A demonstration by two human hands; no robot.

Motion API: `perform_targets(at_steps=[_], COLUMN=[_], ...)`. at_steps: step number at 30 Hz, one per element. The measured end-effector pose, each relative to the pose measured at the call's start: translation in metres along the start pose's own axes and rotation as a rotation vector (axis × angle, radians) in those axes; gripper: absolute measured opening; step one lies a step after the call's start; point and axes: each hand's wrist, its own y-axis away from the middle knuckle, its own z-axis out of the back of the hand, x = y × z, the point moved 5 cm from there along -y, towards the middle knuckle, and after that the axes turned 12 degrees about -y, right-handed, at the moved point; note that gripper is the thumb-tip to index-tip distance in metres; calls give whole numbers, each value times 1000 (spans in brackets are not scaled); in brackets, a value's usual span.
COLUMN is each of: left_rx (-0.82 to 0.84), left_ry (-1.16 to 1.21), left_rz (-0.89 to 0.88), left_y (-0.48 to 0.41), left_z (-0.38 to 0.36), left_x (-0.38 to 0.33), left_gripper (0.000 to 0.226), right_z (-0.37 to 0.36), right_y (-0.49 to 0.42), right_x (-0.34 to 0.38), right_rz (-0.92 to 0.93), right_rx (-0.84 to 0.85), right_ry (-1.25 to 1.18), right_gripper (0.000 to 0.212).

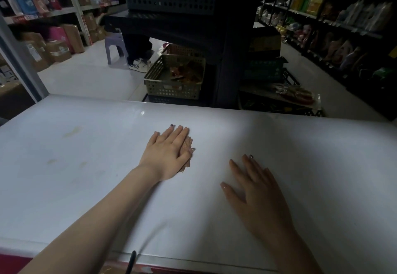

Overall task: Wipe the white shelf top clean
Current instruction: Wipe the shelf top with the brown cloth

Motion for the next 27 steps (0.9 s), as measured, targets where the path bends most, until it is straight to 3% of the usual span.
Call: perform_targets(at_steps=[8, 22, 27], left_rx=[32, 16, 17], left_ry=[7, 1, 13], left_rz=[-4, 43, 53], left_y=[-29, -82, -96], left_z=[0, 3, 5], left_x=[6, 12, 16], left_gripper=[61, 55, 54], right_z=[-6, -11, -13], right_y=[-1, -5, -8], right_x=[-7, -12, -14], right_rz=[0, 66, 94], right_rx=[-86, -180, -225], right_ry=[15, 11, -12], right_gripper=[58, 59, 73])
